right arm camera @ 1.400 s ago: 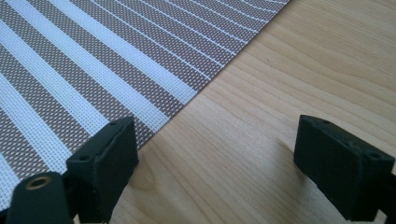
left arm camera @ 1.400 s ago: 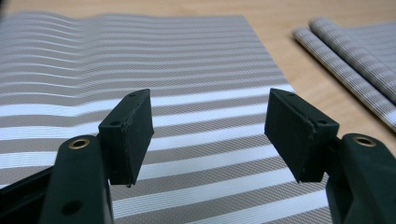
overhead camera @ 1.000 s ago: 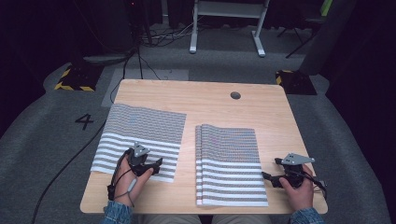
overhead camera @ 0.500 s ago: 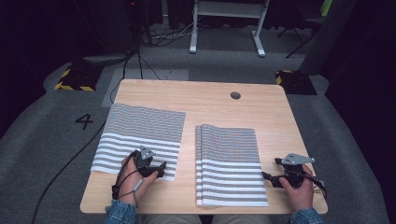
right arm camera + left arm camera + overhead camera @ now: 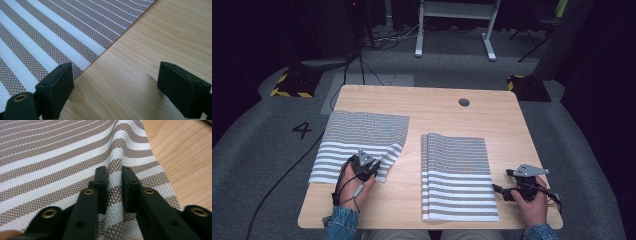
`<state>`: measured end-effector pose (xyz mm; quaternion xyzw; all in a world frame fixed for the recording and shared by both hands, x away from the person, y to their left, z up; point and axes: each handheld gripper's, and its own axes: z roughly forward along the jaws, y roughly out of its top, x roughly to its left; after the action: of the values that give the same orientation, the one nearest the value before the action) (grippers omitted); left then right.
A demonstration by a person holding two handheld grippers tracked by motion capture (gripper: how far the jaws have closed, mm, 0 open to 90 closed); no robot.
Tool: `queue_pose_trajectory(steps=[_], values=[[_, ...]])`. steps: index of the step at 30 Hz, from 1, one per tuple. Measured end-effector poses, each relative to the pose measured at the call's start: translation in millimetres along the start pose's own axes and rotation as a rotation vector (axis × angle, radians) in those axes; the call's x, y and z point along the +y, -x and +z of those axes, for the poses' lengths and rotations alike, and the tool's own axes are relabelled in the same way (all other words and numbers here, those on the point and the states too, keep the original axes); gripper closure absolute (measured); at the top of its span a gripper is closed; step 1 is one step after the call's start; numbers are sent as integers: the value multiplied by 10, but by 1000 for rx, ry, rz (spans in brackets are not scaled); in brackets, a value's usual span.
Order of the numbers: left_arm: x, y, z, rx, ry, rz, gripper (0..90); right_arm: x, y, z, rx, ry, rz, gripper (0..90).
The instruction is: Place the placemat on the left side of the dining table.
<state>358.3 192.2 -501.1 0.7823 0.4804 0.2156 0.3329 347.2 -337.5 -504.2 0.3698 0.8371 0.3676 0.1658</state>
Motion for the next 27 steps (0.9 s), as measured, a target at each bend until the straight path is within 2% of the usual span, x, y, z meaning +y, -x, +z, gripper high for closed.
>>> queue_pose_trajectory(steps=[4,7,9,11,14,17,20,22,25,27], values=[[9,-35,2,-14,15,5,845,0,0,0,0,0,0,137],[-3,-67,-43,-52,62,-30,855,1,-4,0,0,2,5,137],[7,-72,-111,-64,89,-20,860,-1,-3,1,0,3,3,137],[28,-58,-195,-78,121,10,862,1,-3,-1,-1,2,4,137],[48,18,-336,-123,181,65,862,0,-3,-1,0,2,5,137],[46,162,-489,-172,216,119,862,0,-2,-1,0,1,3,137],[39,318,-623,-238,232,180,862,0,0,-1,0,0,-1,137],[42,419,-703,-298,232,214,862,-2,2,3,4,4,2,137],[48,535,-803,-358,206,262,855,-1,5,-2,1,0,-2,137],[29,595,-860,-404,188,274,831,-2,3,1,2,2,0,137]])
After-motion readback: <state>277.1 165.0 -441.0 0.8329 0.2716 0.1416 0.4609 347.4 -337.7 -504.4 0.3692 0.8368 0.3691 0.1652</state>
